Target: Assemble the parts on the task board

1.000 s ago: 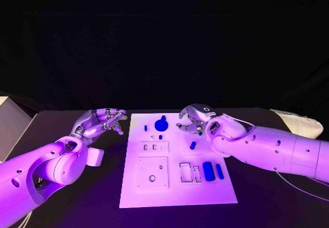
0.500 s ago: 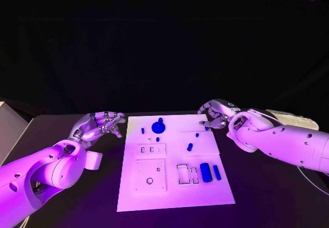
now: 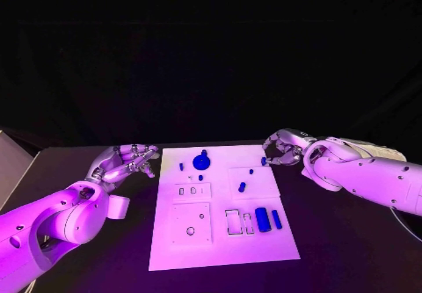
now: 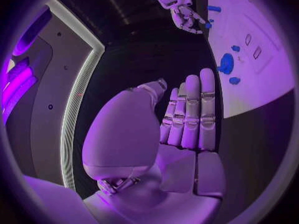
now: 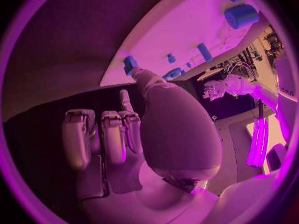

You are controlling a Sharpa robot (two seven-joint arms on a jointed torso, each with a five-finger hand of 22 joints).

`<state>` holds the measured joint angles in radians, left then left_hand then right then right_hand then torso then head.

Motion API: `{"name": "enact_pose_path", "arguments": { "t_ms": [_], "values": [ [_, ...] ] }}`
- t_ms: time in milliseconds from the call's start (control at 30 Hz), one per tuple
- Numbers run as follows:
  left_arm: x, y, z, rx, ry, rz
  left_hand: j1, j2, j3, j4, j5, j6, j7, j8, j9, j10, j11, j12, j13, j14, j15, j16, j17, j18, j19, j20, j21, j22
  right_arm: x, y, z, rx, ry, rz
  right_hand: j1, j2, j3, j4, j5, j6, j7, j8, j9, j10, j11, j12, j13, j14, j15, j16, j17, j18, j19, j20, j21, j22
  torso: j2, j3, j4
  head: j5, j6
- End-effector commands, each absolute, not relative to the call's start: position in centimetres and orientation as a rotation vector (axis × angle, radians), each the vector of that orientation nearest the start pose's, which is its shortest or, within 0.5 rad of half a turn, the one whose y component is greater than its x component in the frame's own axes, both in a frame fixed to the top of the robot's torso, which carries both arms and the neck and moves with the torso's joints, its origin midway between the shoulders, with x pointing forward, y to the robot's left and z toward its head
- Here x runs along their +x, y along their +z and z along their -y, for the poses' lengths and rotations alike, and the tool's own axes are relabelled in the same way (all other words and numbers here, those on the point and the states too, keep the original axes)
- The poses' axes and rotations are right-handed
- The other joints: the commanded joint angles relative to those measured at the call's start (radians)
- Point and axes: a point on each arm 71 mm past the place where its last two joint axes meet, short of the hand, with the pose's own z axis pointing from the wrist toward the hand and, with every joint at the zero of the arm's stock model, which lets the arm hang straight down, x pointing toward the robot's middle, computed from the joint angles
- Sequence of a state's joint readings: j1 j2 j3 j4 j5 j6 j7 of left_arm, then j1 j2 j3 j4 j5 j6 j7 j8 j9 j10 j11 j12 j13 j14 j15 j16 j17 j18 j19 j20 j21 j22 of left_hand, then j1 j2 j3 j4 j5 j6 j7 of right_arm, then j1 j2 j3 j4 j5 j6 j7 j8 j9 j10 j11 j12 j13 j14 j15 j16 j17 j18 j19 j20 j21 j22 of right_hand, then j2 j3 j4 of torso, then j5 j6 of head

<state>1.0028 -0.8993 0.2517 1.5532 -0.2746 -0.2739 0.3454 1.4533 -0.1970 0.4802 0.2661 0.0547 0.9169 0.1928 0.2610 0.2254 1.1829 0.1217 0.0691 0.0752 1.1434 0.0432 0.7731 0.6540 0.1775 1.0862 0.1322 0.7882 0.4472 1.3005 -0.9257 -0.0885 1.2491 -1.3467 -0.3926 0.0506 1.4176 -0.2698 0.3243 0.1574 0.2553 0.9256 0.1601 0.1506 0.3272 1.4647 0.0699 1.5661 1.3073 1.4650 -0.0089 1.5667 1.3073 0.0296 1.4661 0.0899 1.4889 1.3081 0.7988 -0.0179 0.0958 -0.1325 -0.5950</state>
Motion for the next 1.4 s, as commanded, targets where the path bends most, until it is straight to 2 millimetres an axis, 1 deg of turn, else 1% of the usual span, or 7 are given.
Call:
{"name": "enact_pose_path", "arguments": {
  "t_ms": [33,367,533,700,800,1100,1400],
  "values": [
    [48.4,-16.0,-23.1,-0.923,-1.572,-1.358,0.006,-0.006,0.006,0.002,-0.002,-0.005,-0.001,-0.004,0.001,-0.007,-0.001,-0.003,0.001,-0.009,0.000,0.003,0.001,0.004,-0.007,0.000,0.006,0.001,53.1,-15.7,33.1,-0.036,0.462,-1.586,0.003,0.000,-0.008,0.000,-0.001,-0.010,0.000,-0.006,-0.001,0.101,0.007,0.000,0.259,0.106,0.006,0.004,0.264,-0.006,0.067,0.006,0.004,0.174,0.000,-0.0017,0.0005,0.001,-0.004],
    [48.5,-16.1,-23.3,-0.922,-1.566,-1.358,0.006,-0.006,0.006,0.002,-0.002,-0.005,-0.001,-0.004,0.001,-0.007,-0.001,-0.003,0.001,-0.009,0.000,0.003,0.001,0.004,-0.007,0.000,0.006,0.001,53.1,-15.9,33.5,-0.019,0.464,-1.612,-0.001,0.007,-0.030,0.017,0.035,-0.005,0.002,-0.006,-0.001,0.104,0.009,0.003,0.262,0.106,0.009,0.004,0.264,-0.007,0.068,0.009,0.005,0.177,0.000,-0.0025,-0.0019,0.002,-0.010],
    [48.5,-16.1,-23.3,-0.922,-1.566,-1.359,0.006,-0.006,0.006,0.002,-0.002,-0.005,-0.001,-0.004,0.001,-0.007,-0.001,-0.003,0.001,-0.009,0.000,0.003,0.001,0.004,-0.007,0.000,0.006,0.001,53.2,-16.1,33.5,-0.013,0.462,-1.622,0.001,0.011,-0.033,0.021,0.047,0.000,0.002,-0.004,0.000,0.106,0.009,0.005,0.263,0.106,0.009,0.004,0.264,-0.007,0.069,0.010,0.007,0.178,0.000,-0.0036,-0.0011,0.001,-0.010],
    [48.5,-16.2,-23.3,-0.923,-1.565,-1.360,0.006,-0.007,0.007,0.001,-0.002,-0.005,-0.001,-0.004,0.002,-0.008,0.000,-0.003,0.001,-0.012,0.001,0.002,0.000,0.004,-0.012,0.001,0.008,0.003,53.3,-16.4,33.3,-0.010,0.458,-1.633,0.002,0.019,-0.034,0.028,0.055,0.011,0.000,0.001,0.002,0.106,0.008,0.005,0.263,0.106,0.007,0.004,0.264,-0.008,0.070,0.009,0.009,0.181,0.000,-0.0028,-0.0002,-0.001,-0.013],
    [48.5,-16.2,-23.3,-0.924,-1.564,-1.361,0.006,-0.007,0.007,0.001,-0.002,-0.005,-0.001,-0.004,0.002,-0.008,0.000,-0.003,0.001,-0.012,0.001,0.002,0.000,0.004,-0.012,0.001,0.008,0.003,53.4,-16.7,33.2,-0.010,0.458,-1.640,0.001,0.025,-0.033,0.035,0.060,0.019,-0.002,0.004,0.003,0.106,0.006,0.005,0.263,0.106,0.005,0.004,0.264,-0.008,0.070,0.008,0.009,0.182,-0.001,-0.0021,-0.0003,-0.002,-0.015],
    [48.5,-16.3,-23.3,-0.924,-1.564,-1.362,0.006,-0.007,0.007,0.001,-0.002,-0.005,-0.001,-0.004,0.002,-0.008,0.000,-0.003,0.001,-0.012,0.001,0.002,0.000,0.004,-0.012,0.001,0.008,0.003,53.5,-17.2,32.7,-0.010,0.460,-1.656,0.002,0.048,-0.013,0.054,0.071,0.041,-0.011,0.012,0.004,0.106,-0.001,0.005,0.263,0.106,-0.005,0.004,0.264,-0.009,0.072,0.000,0.012,0.185,-0.001,-0.0027,-0.0007,-0.001,-0.015],
    [48.5,-16.3,-23.3,-0.925,-1.562,-1.363,0.006,-0.007,0.007,0.001,-0.002,-0.005,-0.001,-0.004,0.002,-0.008,0.000,-0.003,0.001,-0.012,0.001,0.002,0.000,0.004,-0.012,0.001,0.008,0.003,53.6,-17.6,32.5,-0.012,0.454,-1.675,0.004,0.060,0.005,0.061,0.075,0.056,-0.017,0.018,0.004,0.106,-0.006,0.005,0.263,0.106,-0.012,0.004,0.264,-0.009,0.073,-0.007,0.014,0.187,-0.001,-0.0030,-0.0012,-0.001,-0.020]
  ]
}}
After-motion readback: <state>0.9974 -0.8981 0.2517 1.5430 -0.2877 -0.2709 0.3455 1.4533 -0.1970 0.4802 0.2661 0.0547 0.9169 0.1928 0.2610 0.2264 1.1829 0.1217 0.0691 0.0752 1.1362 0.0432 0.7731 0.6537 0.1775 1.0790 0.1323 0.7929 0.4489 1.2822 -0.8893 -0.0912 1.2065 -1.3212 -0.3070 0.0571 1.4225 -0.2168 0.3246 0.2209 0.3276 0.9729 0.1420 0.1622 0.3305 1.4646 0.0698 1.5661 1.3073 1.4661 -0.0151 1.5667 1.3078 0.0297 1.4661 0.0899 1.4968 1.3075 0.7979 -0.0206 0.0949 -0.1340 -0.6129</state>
